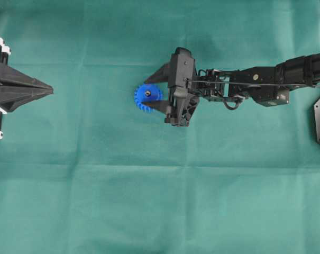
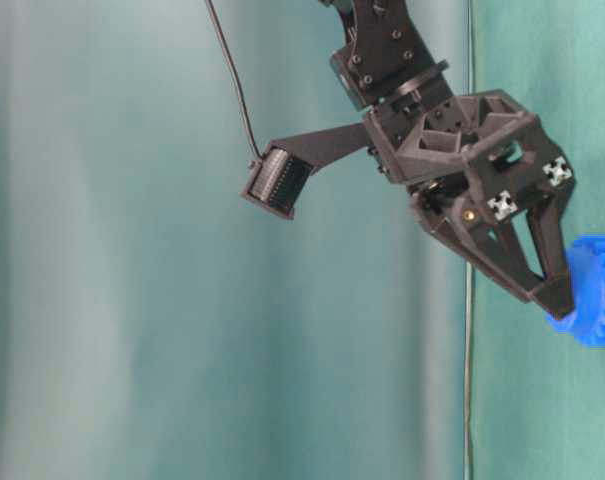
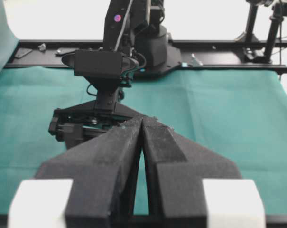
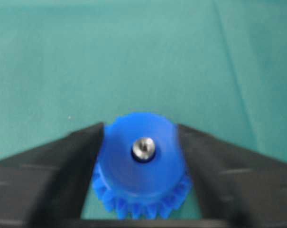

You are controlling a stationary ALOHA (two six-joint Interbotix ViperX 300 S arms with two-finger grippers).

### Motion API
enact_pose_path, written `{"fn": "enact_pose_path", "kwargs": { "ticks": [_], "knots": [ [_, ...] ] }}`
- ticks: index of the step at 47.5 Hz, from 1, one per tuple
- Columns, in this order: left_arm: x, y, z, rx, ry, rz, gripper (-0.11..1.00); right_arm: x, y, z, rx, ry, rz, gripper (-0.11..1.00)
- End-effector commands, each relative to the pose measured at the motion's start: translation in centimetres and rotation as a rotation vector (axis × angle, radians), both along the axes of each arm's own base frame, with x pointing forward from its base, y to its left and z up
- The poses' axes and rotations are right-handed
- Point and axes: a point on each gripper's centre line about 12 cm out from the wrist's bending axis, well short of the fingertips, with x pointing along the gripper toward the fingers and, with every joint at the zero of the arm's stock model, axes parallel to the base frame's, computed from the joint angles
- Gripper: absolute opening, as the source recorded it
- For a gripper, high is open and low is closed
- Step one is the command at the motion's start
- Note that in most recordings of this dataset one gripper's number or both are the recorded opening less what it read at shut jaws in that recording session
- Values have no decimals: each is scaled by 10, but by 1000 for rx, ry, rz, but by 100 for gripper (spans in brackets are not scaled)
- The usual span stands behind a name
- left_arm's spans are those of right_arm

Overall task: Insert the shaft placed at a random location into the center hole of the small gear at another random location.
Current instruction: 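Lower the shaft into the gear's center hole with the right gripper, then open the right gripper to release the shaft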

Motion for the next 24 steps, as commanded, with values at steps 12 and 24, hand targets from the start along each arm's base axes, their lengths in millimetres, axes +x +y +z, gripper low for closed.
{"fn": "enact_pose_path", "kwargs": {
  "ticks": [12,24],
  "knots": [
    [3,0,6,2,-12,1,0,6,0,21,-13,-63,5,74],
    [3,0,6,0,-12,1,0,-1,1,42,-18,-103,5,74]
  ]
}}
